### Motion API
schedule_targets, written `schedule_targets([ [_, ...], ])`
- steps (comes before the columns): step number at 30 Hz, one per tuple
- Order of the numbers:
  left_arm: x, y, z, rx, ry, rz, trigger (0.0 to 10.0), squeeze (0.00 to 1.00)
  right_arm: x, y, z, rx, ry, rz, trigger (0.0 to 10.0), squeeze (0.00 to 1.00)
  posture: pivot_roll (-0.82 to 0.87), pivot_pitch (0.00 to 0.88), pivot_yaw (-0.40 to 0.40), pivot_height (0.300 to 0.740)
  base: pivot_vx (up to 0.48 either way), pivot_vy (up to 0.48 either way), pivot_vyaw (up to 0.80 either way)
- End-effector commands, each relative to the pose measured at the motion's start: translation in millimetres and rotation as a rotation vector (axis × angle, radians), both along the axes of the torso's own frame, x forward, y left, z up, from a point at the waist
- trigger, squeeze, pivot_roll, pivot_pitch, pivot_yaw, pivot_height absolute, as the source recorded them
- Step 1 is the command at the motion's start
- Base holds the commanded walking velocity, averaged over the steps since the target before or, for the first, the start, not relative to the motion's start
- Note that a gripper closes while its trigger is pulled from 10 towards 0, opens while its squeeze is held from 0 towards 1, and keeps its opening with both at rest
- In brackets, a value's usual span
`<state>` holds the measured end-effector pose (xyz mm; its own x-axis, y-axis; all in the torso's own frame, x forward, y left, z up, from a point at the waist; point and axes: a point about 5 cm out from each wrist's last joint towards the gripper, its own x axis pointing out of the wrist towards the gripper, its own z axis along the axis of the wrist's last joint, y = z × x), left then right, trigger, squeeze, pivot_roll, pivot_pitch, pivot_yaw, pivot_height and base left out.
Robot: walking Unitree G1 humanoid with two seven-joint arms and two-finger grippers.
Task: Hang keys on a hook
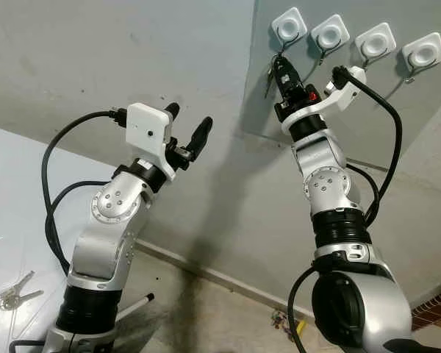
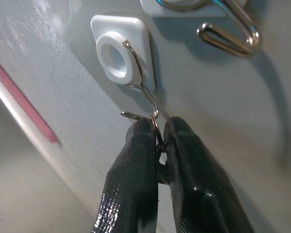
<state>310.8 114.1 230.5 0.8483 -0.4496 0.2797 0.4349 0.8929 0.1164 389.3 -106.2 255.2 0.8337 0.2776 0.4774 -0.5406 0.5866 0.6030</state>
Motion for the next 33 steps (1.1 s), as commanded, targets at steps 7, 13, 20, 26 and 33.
schedule_targets([
  [7, -2.1, 0.8, 5, 0.012, -0.027, 0.016, 10.0, 0.00, -6.3, 1.7, -6, -0.053, -0.054, 0.003, 10.0, 1.00, -0.05, 0.060, -0.017, 0.740, 0.000, 0.000, 0.00],
  [13, -3.0, 3.2, -2, 0.024, -0.022, 0.051, 10.0, 0.00, -11.6, 0.7, -19, -0.110, -0.054, 0.004, 10.0, 1.00, -0.05, 0.053, -0.018, 0.740, 0.000, 0.000, 0.00],
  [20, -5.7, 11.7, -34, 0.030, 0.044, 0.154, 10.0, 0.00, -25.8, -0.9, -57, -0.225, -0.016, -0.005, 10.0, 1.00, -0.06, 0.042, -0.018, 0.740, 0.000, 0.000, 0.00],
  [26, -11.5, 17.2, -76, 0.073, 0.154, 0.195, 10.0, 0.00, -42.0, -2.1, -101, -0.332, 0.067, -0.014, 10.0, 1.00, -0.06, 0.036, -0.018, 0.740, 0.000, 0.000, 0.00],
  [33, -20.0, 19.8, -117, 0.115, 0.251, 0.191, 10.0, 0.00, -57.8, -6.7, -141, -0.455, 0.141, -0.030, 10.0, 1.00, -0.06, 0.037, -0.015, 0.740, 0.000, 0.000, 0.00],
])
